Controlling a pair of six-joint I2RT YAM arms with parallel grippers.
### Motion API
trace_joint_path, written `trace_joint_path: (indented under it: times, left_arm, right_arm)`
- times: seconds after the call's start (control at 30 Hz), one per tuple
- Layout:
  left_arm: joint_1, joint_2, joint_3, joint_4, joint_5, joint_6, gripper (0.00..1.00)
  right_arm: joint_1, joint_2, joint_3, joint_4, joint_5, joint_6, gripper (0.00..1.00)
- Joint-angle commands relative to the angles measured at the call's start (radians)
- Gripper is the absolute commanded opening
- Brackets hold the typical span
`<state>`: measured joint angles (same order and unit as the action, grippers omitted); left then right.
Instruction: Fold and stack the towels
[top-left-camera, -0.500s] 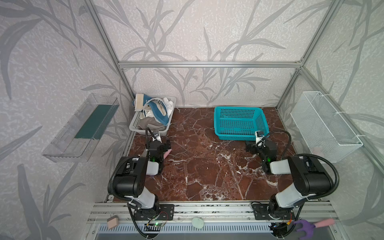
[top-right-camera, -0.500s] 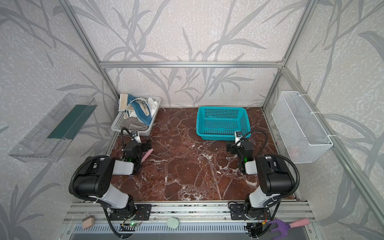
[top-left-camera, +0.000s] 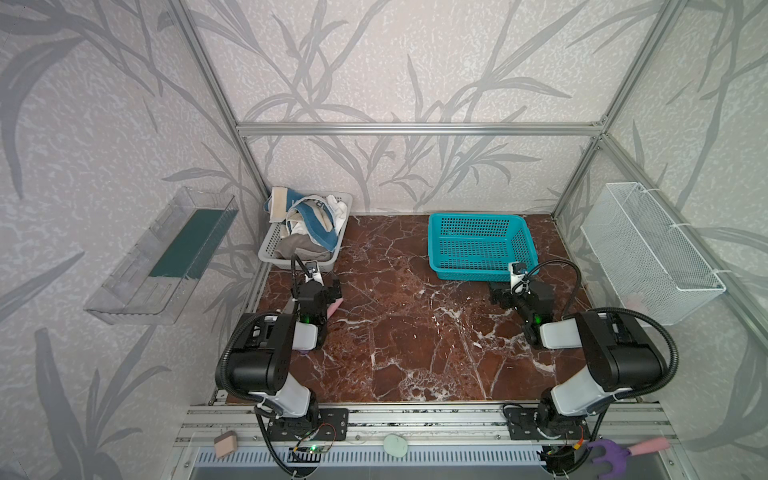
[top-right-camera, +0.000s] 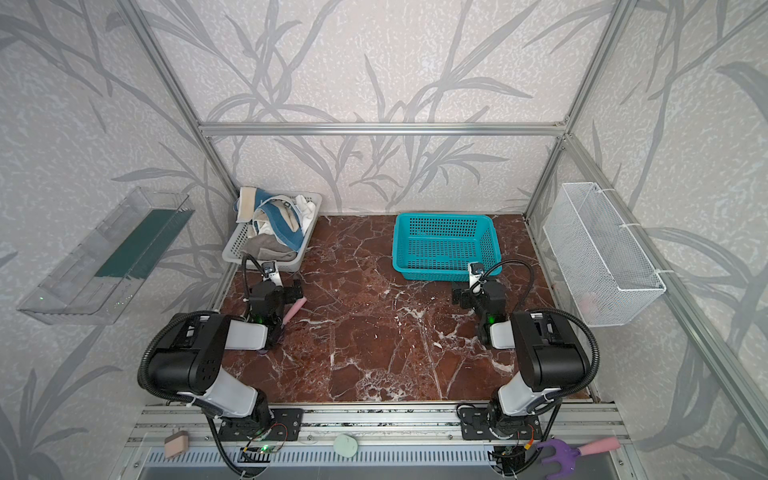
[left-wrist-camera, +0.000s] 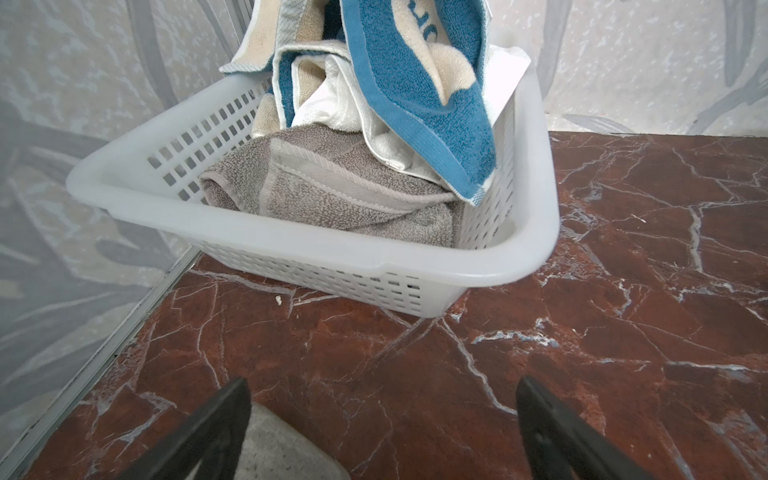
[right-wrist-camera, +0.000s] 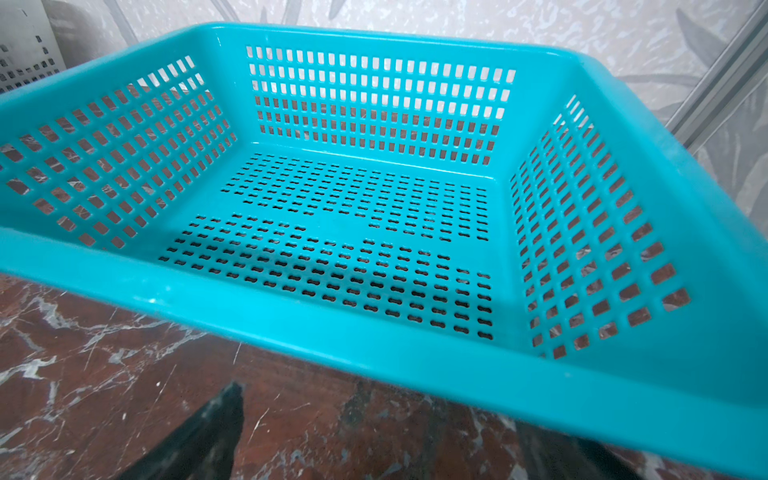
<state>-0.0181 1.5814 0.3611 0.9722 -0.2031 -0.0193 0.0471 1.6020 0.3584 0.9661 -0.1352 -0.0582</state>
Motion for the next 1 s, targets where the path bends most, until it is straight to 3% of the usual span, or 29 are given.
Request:
trace_joint_path:
  times: [0.0, 0.97]
  left_arm:
    - [0.004, -0.009, 0.005, 0.003, 0.007, 0.007, 0.99]
    - [0.014, -0.010, 0.011, -0.010, 0.020, -0.002, 0.99]
  right_arm:
    - [0.004, -0.016, 0.019, 0.010, -0.009, -0.012, 0.99]
    - [0.005, -0.016, 0.019, 0.010, -0.009, -0.012, 0.99]
